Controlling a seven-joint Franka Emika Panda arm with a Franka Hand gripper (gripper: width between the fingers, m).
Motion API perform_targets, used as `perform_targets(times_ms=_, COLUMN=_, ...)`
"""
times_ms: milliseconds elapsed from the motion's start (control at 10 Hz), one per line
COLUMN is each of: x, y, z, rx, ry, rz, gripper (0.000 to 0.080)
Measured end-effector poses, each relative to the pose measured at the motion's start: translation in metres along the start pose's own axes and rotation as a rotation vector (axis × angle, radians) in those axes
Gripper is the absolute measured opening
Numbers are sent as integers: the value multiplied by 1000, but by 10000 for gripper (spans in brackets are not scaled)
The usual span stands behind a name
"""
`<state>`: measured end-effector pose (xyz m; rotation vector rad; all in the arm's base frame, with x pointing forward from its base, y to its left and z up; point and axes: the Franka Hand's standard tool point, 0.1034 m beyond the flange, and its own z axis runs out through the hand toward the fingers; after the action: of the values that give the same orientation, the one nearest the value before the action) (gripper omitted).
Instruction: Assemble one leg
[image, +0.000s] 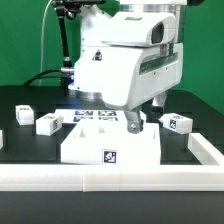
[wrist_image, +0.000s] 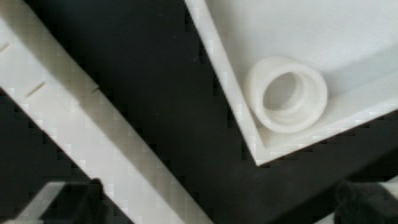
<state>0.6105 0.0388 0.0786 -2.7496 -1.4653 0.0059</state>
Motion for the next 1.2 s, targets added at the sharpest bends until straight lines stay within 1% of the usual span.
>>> perform_targets(times_ms=100, x=0, y=-2, z=0, rx=-44, ry=30, rz=-68, gripper=650)
perform_targets(times_ms=200, x=-6, y=-15, z=4, rx=-89, ry=53, rz=-169, gripper=650)
perform_targets(times_ms=300, x=-12, y=-25, z=7, rx=-92, ry=39, rz=-253, gripper=650)
perform_targets(times_ms=400, x=-14, y=-28, z=9, rx=-87, ry=11, rz=-328, gripper=650)
perform_targets(times_ms=500, x=-14, y=-36, z=12, rx=-59, ry=-42, rz=-383, gripper=650)
perform_targets(times_ms=1000, x=-16, y=-37, z=13, rx=-54, ry=-50, rz=-389, gripper=650)
perform_targets(times_ms=1200, x=-22, y=-41, z=16, rx=-60, ry=-44, rz=-407, gripper=650)
